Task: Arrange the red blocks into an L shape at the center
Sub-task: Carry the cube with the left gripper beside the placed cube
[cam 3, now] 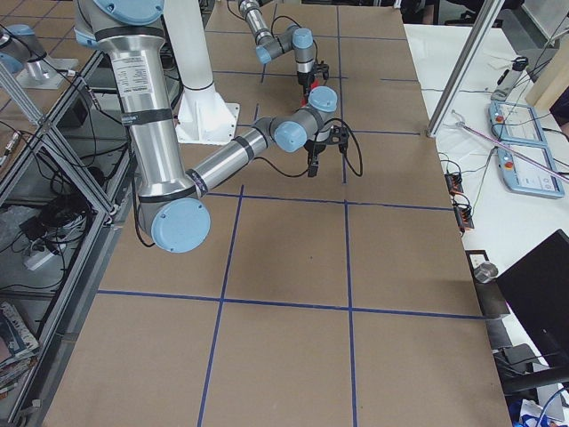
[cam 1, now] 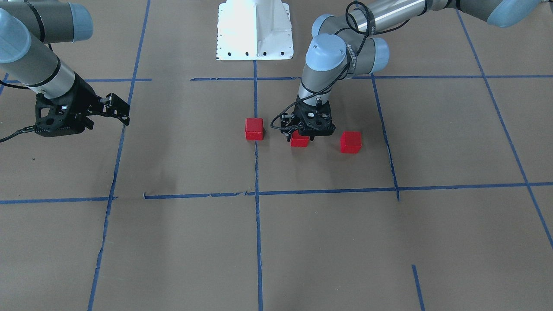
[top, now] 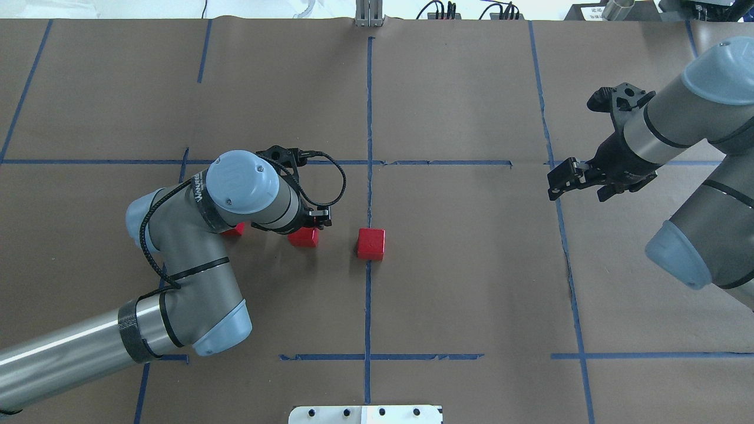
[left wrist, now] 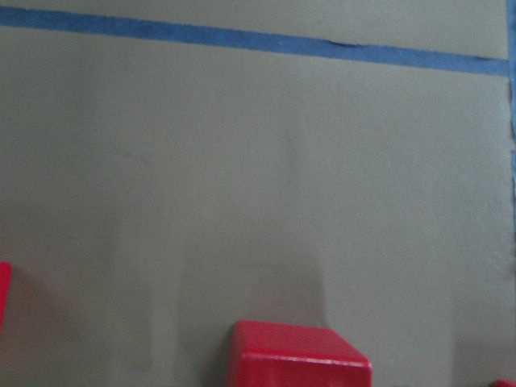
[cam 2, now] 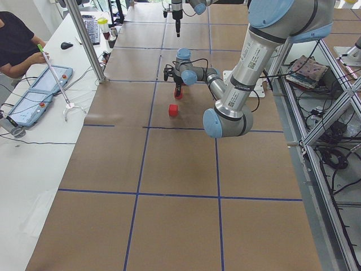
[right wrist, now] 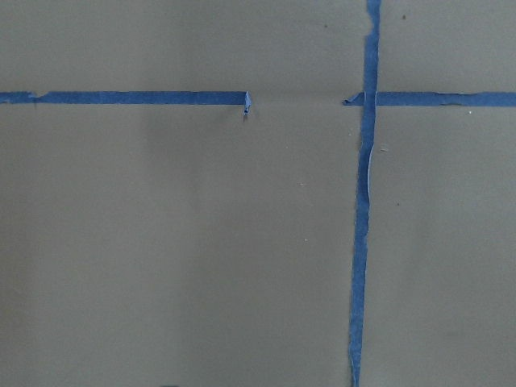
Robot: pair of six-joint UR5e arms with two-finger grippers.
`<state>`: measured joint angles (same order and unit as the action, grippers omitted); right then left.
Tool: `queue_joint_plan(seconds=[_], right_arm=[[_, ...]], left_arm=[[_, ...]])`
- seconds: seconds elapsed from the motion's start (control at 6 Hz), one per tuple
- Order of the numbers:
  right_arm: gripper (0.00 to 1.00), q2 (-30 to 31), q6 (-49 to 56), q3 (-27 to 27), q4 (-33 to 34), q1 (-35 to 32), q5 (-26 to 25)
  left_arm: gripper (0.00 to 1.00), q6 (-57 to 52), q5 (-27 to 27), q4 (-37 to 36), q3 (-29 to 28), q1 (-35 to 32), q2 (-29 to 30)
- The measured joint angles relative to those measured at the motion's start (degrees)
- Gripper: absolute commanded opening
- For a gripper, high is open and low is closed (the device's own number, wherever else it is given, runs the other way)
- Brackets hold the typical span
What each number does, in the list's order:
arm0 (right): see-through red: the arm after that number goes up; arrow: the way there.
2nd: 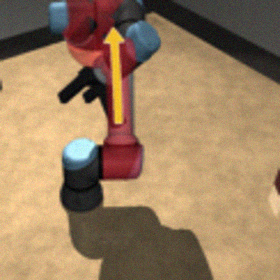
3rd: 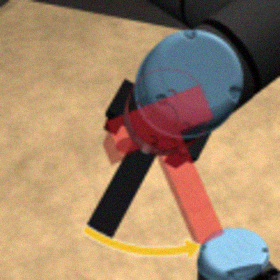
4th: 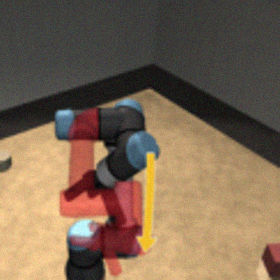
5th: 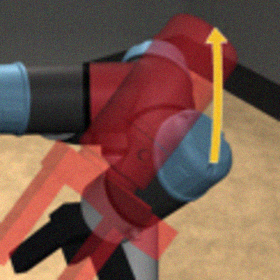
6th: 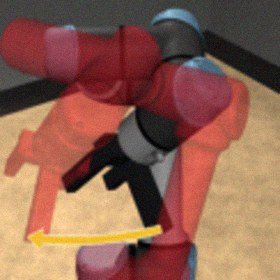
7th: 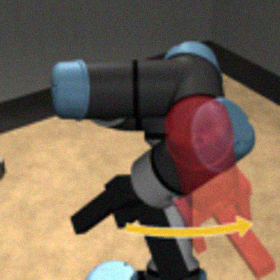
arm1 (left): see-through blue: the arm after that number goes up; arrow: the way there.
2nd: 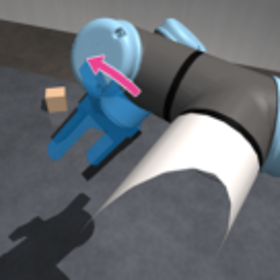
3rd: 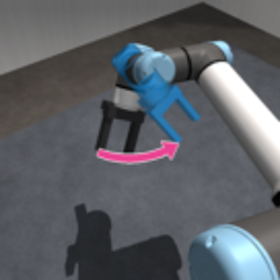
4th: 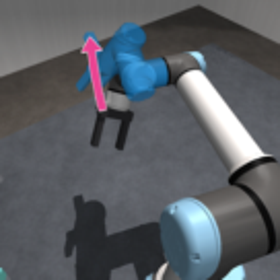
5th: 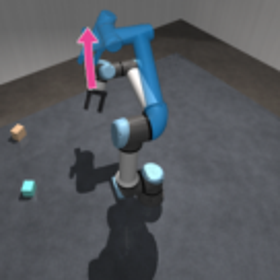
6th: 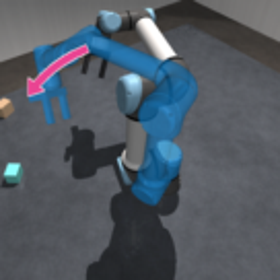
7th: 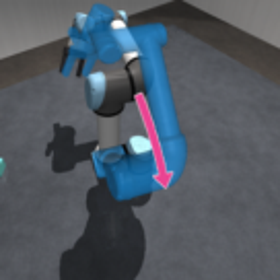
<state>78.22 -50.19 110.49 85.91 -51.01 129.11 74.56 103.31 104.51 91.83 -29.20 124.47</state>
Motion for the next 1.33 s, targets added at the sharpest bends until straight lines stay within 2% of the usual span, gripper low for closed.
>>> queue_joint_plan(seconds=[0.33, 0.83, 1.33], right_arm=[[1.0, 0.0, -0.1, 0.1, 0.0, 0.0, -0.1], [1.0, 0.0, -0.5, 0.3, 0.0, 0.0, -0.1], [1.0, 0.1, -0.7, 0.4, 0.0, 0.0, -0.1]], left_arm=[[0.0, 0.2, -1.1, -0.3, -0.2, -0.4, 3.8], [0.0, 0.5, -3.0, -0.4, -7.2, -0.5, 11.2], [0.0, 4.1, -4.4, -0.4, -8.8, 2.0, 12.6]])
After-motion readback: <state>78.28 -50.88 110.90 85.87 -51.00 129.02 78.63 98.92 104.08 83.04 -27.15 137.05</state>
